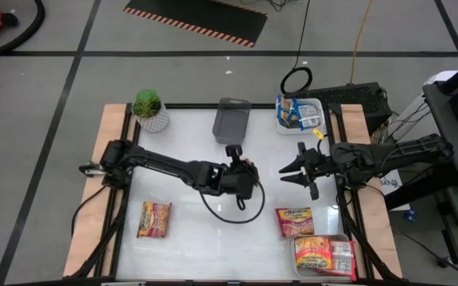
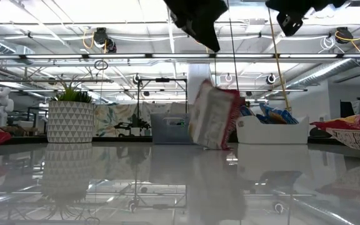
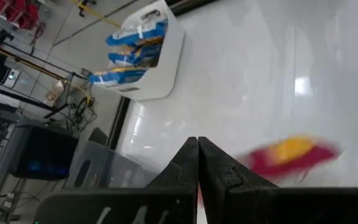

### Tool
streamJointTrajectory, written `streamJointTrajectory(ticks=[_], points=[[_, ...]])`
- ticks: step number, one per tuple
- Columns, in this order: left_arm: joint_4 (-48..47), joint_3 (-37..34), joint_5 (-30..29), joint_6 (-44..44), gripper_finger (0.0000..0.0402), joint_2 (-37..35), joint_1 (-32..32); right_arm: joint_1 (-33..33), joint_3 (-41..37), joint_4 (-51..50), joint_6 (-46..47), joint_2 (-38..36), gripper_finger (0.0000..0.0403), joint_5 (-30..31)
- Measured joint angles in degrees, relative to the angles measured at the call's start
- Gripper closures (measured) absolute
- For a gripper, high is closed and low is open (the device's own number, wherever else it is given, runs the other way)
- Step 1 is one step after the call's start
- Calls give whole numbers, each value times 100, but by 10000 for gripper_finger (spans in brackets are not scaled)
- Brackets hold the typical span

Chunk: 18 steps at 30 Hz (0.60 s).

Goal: Sort Maruchan noodles
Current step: Put the top right red noodle pack into the black bin

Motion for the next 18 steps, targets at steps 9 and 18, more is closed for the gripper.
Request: streamJointTrajectory(ticks=[9,18], points=[[-362,0,311,-10,398,-99,-8,43,-163,-563,297,103,296,233],[-2069,0,487,-642,398,-184,289,602,-760,899,-122,1942,267,1349]])
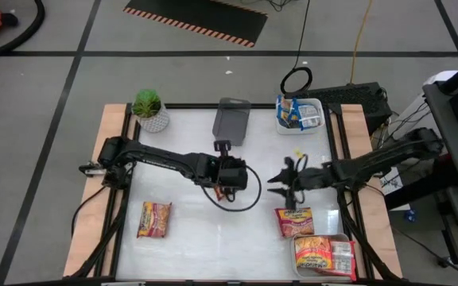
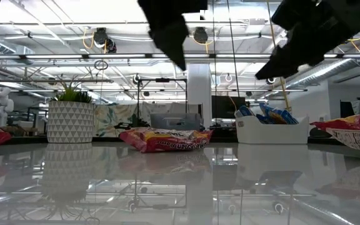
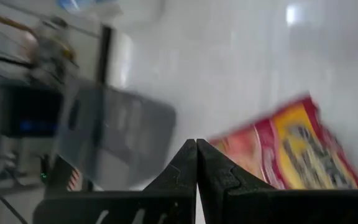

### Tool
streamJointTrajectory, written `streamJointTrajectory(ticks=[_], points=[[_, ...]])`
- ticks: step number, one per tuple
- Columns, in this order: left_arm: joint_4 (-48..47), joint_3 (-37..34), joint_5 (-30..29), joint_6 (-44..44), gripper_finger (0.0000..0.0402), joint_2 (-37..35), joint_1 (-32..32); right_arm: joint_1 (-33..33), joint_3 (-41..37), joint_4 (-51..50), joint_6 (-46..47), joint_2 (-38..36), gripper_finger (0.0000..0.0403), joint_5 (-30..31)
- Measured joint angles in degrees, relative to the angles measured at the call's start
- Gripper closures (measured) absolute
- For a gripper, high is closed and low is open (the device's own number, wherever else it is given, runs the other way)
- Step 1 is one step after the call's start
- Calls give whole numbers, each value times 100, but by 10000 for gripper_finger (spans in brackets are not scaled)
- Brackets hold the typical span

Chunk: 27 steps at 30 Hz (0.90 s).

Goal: Sort Maruchan noodles
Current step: Put the top right red noodle pack into the black bin

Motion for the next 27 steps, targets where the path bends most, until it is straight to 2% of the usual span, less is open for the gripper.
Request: streamJointTrajectory(ticks=[4,8,14,20,27], points=[[-980,-2,594,-467,398,12,144,35,117,710,74,993,255,83],[-1008,-229,629,-695,398,-2,286,-84,524,679,920,1897,253,918],[-787,-630,628,-1293,398,14,437,-260,1058,521,758,2943,253,764],[-1105,-789,595,-1866,398,14,383,-582,1141,906,693,3507,247,285],[-1074,-791,523,-1974,398,14,305,-804,1138,1599,664,3759,192,282]])
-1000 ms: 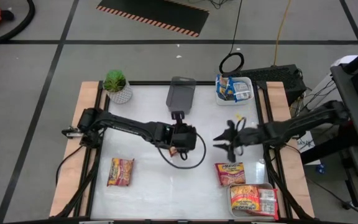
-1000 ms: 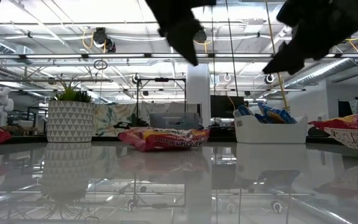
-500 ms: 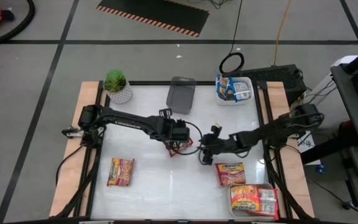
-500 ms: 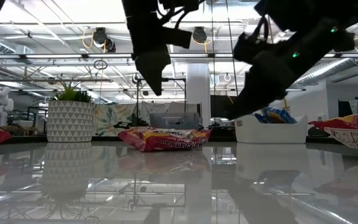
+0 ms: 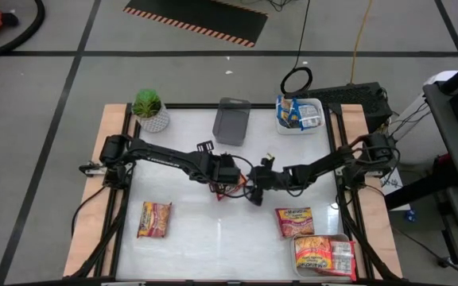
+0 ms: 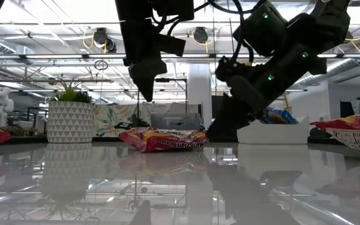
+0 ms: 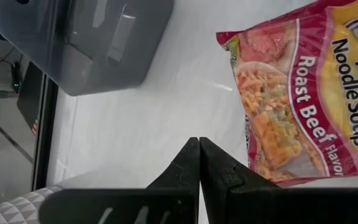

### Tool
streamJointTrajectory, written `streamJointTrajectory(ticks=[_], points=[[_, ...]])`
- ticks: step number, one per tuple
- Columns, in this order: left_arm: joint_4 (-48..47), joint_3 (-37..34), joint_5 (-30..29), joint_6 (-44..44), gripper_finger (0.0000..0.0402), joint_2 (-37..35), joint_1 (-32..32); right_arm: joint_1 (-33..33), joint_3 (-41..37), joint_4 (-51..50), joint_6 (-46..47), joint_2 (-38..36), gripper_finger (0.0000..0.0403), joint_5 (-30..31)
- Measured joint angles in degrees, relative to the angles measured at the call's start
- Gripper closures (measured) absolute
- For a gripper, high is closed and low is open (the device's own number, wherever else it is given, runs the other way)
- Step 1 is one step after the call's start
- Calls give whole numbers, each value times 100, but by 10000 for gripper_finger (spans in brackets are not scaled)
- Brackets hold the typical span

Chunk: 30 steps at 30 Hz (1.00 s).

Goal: Sort Maruchan noodles
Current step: Put the top right red noodle pack into the black bin

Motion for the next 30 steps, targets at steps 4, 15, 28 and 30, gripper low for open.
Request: streamJointTrajectory(ticks=[4,15,28,30], points=[[0,0,-4,0,398,0,-57,-87,-2,146,-101,12,166,-66],[76,0,-4,18,398,0,-221,-459,-2,312,-265,12,226,-739],[144,10,-13,-67,398,0,-524,-460,-7,307,-844,-623,398,-1063],[132,27,-13,-107,398,0,-581,-422,-7,64,-897,-951,401,-1003]])
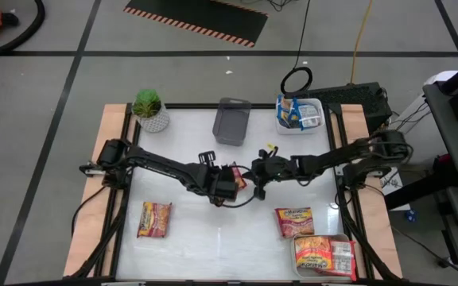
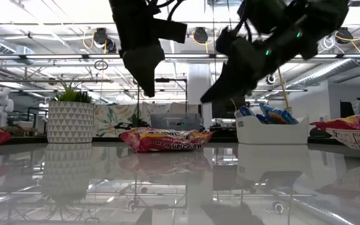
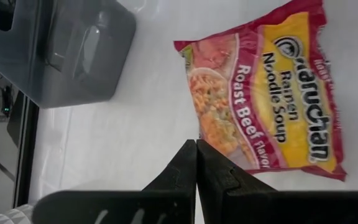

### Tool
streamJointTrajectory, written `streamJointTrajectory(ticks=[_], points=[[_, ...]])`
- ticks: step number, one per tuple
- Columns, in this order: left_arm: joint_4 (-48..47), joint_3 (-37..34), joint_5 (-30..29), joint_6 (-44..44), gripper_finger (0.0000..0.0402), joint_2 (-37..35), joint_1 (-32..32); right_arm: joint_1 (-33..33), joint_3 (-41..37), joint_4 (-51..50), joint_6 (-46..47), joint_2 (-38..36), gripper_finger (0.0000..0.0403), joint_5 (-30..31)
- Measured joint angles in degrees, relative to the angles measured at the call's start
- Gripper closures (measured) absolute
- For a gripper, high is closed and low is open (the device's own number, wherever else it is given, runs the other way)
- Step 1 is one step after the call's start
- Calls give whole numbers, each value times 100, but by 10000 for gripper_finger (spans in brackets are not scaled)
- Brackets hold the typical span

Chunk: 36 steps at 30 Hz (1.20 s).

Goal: Sort Maruchan noodles
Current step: Put the top right red noodle pack into the black bin, then put the top middle red noodle pack into the black bin

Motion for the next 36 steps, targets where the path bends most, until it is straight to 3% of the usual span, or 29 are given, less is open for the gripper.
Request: streamJointTrajectory(ticks=[5,9,14,19,24,29,36], points=[[-136,3,4,-167,398,-28,-131,26,3,-738,224,-606,399,-183],[-150,10,-25,-239,398,-89,-181,22,-181,-877,798,-595,386,-27],[-189,12,-132,-326,398,-270,-187,-19,-344,-808,1248,-210,302,-50],[-134,12,-264,-370,398,-448,-187,-17,-379,49,1420,217,203,-65],[-131,12,-347,-353,398,-485,-187,-16,-372,805,1620,785,146,-398],[-135,12,-384,-257,398,-485,-187,-20,-363,1076,1705,1335,134,-414],[-127,12,-483,-192,398,-485,-150,-43,-363,2033,1572,1849,155,-674]])
